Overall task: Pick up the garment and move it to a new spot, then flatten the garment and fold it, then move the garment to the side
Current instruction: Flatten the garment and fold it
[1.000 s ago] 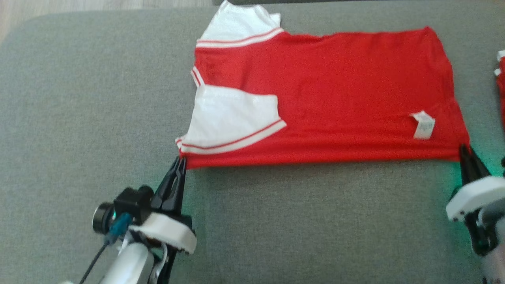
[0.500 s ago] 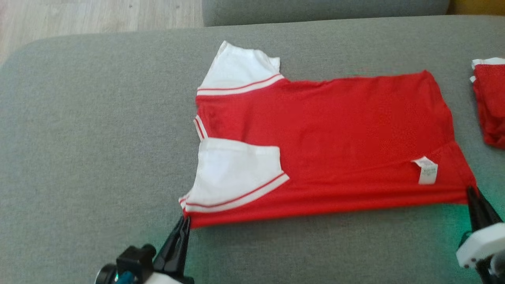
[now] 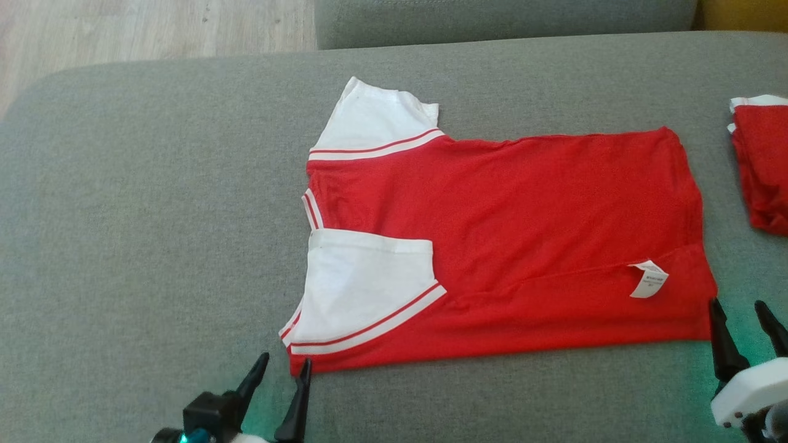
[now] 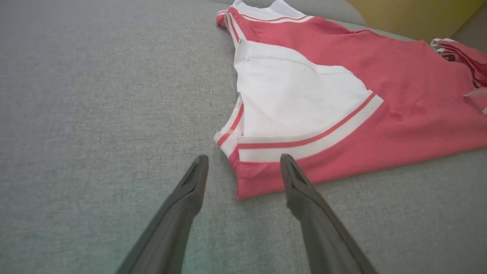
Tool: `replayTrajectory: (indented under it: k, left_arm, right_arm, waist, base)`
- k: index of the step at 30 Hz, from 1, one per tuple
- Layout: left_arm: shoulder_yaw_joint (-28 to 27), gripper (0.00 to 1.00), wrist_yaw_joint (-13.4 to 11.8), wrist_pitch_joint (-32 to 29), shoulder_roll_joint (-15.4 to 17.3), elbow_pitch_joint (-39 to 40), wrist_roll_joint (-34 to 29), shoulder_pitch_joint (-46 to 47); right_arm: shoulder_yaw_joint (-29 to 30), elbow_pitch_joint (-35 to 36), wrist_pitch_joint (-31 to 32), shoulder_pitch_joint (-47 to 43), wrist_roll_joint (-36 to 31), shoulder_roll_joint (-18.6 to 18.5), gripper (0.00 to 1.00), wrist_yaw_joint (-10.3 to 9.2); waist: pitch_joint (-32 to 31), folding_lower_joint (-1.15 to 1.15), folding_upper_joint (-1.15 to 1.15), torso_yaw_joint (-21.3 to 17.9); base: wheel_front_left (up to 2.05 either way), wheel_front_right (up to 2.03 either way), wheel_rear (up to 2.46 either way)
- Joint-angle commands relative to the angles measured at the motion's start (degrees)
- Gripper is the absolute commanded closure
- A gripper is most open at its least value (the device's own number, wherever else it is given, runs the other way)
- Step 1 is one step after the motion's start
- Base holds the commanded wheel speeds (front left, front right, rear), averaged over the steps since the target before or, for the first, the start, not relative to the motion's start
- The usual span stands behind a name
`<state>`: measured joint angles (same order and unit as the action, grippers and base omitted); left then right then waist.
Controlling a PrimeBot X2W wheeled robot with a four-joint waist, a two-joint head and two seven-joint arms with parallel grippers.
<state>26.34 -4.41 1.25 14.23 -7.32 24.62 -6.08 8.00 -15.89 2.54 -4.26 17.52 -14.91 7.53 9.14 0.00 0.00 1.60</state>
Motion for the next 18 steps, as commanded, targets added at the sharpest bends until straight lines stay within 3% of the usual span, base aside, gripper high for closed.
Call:
replayTrajectory:
  k: [1, 5, 9, 18]
  left_arm:
    - [-1.68, 0.0, -0.46, 0.3, 0.82, 1.54, -0.47, 2.64]
    - [-2.64, 0.0, -0.89, 0.31, 1.64, 3.12, -0.82, 4.75]
    - [-3.89, 0.0, 0.29, -1.25, 3.76, 4.37, -1.21, 10.42]
    - [-4.76, 0.0, 8.98, -9.76, 8.79, 0.37, 0.37, 33.89]
  right_arm:
    - [-0.6, 2.15, -0.46, 0.09, -0.64, -1.16, 0.0, -0.04]
    - [-0.45, 3.98, -1.49, 0.36, -1.19, -0.95, 0.0, -0.04]
    - [-1.2, 5.46, -2.17, 1.62, -1.59, -0.26, 0.0, -0.04]
    - [-2.59, 8.08, -3.47, 4.1, -2.78, 1.52, 0.0, -0.04]
  waist:
    - [-0.12, 0.0, 0.0, -0.12]
    - [-0.22, 0.0, 0.0, -0.73]
    - [0.44, 0.0, 0.0, -1.83]
    - [4.63, 0.0, 0.0, -5.5]
  base:
    - [0.0, 0.0, 0.0]
    - [0.0, 0.0, 0.0]
    - [0.0, 0.0, 0.0]
    - [0.0, 0.0, 0.0]
